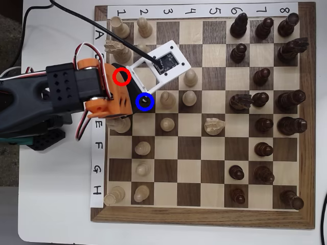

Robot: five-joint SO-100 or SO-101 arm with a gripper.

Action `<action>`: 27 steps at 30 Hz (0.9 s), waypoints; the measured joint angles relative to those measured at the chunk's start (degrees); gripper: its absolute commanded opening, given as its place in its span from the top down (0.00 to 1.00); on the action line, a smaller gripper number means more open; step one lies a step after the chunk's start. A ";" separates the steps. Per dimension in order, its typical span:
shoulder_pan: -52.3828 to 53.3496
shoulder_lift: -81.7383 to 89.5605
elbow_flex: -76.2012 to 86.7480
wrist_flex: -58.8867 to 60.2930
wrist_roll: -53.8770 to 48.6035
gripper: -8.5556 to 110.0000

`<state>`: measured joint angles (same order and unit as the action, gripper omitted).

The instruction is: Move the piece to destination

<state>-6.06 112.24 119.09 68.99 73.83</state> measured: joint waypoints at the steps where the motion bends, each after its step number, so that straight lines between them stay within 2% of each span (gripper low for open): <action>1: 0.18 0.00 0.00 0.00 -0.18 0.85; 18: 1.05 -0.09 0.35 0.79 -2.90 0.76; 27: 0.97 2.55 0.35 4.39 -3.34 0.75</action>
<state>-5.10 114.79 119.44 73.39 70.49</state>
